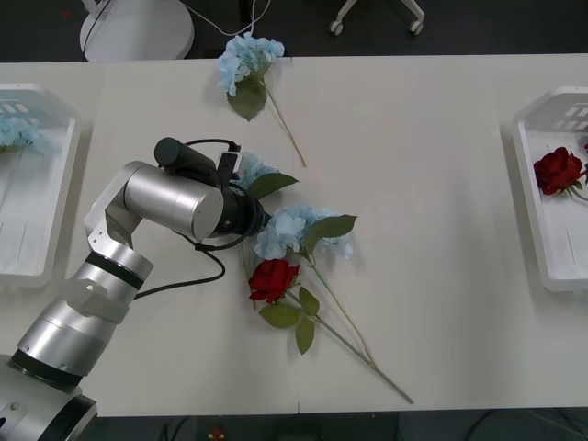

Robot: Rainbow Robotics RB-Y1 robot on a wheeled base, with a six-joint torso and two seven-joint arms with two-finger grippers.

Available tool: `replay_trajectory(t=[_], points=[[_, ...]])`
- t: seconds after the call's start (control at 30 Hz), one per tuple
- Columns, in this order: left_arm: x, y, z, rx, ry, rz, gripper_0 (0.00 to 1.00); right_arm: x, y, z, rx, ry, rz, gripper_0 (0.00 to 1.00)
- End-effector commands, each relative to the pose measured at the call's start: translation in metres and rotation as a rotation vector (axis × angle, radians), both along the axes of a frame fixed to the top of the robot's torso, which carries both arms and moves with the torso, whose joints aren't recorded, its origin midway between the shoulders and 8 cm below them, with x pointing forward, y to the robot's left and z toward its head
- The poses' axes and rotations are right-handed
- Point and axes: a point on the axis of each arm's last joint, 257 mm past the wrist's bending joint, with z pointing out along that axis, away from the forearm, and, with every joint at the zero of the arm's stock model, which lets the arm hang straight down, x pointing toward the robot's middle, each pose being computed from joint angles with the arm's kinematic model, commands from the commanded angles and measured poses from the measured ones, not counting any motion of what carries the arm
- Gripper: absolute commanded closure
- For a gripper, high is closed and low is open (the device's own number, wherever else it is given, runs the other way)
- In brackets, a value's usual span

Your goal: Put the red flowers into the right box and the blue flowers into the left box

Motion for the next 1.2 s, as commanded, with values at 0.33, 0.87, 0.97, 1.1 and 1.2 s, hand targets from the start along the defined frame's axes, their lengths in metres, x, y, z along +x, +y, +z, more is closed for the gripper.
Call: replay_trajectory(t=[0.33, 0.87, 0.97, 1.1, 1.2], points=[[-0.019, -0.011, -0.025, 0.000, 0.028, 0.006, 1.00, -0.043, 0.210, -0.053, 0.138, 0.073, 0.197, 0.00], [0.035, 0.076, 0.121, -0.082, -0.185, 0.170, 1.00, -0.085, 0.333, -0.123, 0.182, 0.057, 0.154, 0.00], [0.051, 0.111, 0.167, -0.093, -0.254, 0.227, 1.00, -0.085, 0.347, -0.129, 0.165, 0.030, 0.169, 0.00], [0.064, 0.167, 0.214, -0.090, -0.340, 0.300, 1.00, -0.084, 0.361, -0.141, 0.152, 0.026, 0.159, 0.00], [0.064, 0.226, 0.237, -0.063, -0.383, 0.359, 1.00, -0.079, 0.370, -0.149, 0.150, 0.025, 0.150, 0.00]])
